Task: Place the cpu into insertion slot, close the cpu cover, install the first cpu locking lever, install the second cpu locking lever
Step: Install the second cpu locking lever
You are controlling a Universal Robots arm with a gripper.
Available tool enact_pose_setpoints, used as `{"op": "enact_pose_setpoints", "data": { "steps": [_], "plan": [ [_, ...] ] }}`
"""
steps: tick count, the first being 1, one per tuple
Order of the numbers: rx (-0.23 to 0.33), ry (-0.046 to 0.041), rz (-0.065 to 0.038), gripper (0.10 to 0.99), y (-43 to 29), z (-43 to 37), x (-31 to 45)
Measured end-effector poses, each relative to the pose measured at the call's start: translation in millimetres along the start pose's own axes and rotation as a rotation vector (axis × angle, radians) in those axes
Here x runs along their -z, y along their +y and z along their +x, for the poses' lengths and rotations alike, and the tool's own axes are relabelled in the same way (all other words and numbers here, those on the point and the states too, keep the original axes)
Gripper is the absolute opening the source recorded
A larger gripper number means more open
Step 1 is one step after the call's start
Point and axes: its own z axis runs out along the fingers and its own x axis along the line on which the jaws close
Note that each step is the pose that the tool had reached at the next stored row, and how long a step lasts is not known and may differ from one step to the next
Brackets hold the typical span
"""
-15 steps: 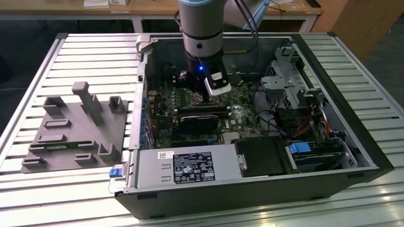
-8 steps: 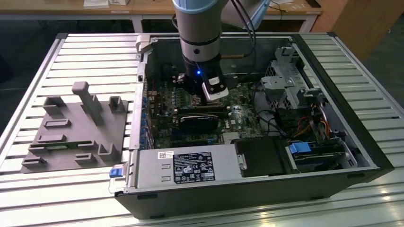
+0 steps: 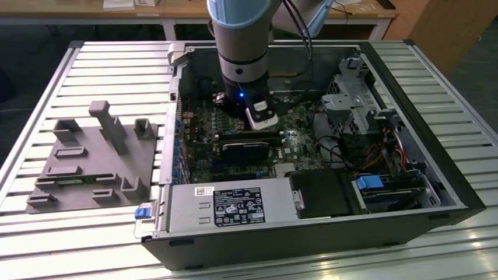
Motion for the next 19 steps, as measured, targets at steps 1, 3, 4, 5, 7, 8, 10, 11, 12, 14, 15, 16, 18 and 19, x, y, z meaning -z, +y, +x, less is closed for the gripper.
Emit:
{"op": "enact_pose_setpoints", "data": {
  "steps": [1, 3, 4, 5, 7, 8, 10, 11, 12, 14, 15, 16, 18, 19],
  "plan": [
    [0.001, 0.0024, -0.008, 0.102, -0.8, 0.4, -0.6],
    [0.002, 0.0066, -0.022, 0.102, -3.0, 1.1, -1.8],
    [0.002, 0.0081, -0.027, 0.102, -4.4, 1.3, -2.4],
    [0.003, 0.0097, -0.032, 0.102, -5.8, 1.4, -3.0],
    [0.003, 0.0128, -0.042, 0.102, -8.9, 1.5, -4.2],
    [0.004, 0.0142, -0.047, 0.102, -10.4, 1.5, -4.9],
    [0.004, 0.0174, -0.058, 0.102, -13.2, 1.6, -6.0],
    [0.004, 0.0191, -0.064, 0.102, -14.5, 1.7, -6.6],
    [0.004, 0.0211, -0.070, 0.102, -15.7, 1.9, -7.0],
    [0.004, 0.0254, -0.085, 0.102, -18.1, 2.3, -8.0],
    [0.005, 0.0274, -0.092, 0.102, -19.3, 2.5, -8.5],
    [0.005, 0.0292, -0.098, 0.102, -20.4, 2.7, -9.0],
    [0.006, 0.0313, -0.105, 0.102, -23.5, 2.6, -9.5],
    [0.007, 0.0322, -0.108, 0.102, -25.1, 2.5, -9.7]
  ]
}}
